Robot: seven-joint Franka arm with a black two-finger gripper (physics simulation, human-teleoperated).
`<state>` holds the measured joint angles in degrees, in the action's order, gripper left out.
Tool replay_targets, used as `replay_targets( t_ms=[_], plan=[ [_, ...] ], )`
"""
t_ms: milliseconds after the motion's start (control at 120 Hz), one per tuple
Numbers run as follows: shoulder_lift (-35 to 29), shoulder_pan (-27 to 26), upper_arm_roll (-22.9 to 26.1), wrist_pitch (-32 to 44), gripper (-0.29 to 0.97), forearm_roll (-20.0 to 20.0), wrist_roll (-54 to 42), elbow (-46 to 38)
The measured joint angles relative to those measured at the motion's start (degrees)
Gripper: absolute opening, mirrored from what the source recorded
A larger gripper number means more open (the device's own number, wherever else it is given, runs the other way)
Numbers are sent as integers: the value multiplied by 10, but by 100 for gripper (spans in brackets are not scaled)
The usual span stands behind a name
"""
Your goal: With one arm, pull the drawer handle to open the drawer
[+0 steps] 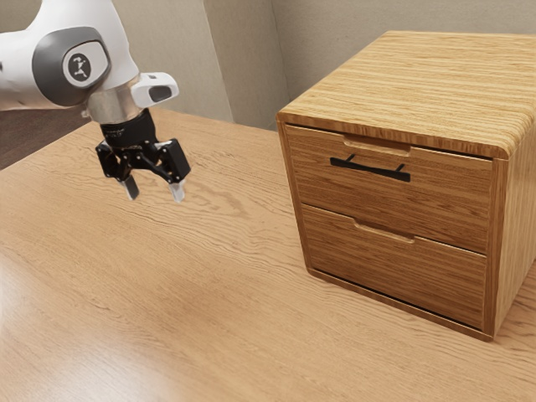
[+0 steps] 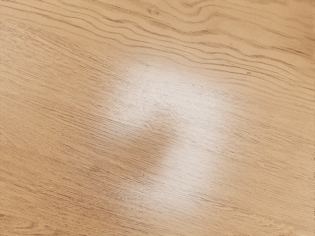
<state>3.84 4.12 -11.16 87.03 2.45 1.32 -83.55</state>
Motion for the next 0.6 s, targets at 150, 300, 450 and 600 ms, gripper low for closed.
replay_targets(
  t_ms=[150, 300, 450, 600],
  plan=[
    [0, -35, -2, -1, 68, 5, -13, 0],
    [-30, -30, 1, -9, 68, 11, -13, 39],
    [-56, 5, 28, -19, 68, 14, 110, 58],
    [-19, 24, 58, 2, 68, 14, 279, 58]
  ],
)
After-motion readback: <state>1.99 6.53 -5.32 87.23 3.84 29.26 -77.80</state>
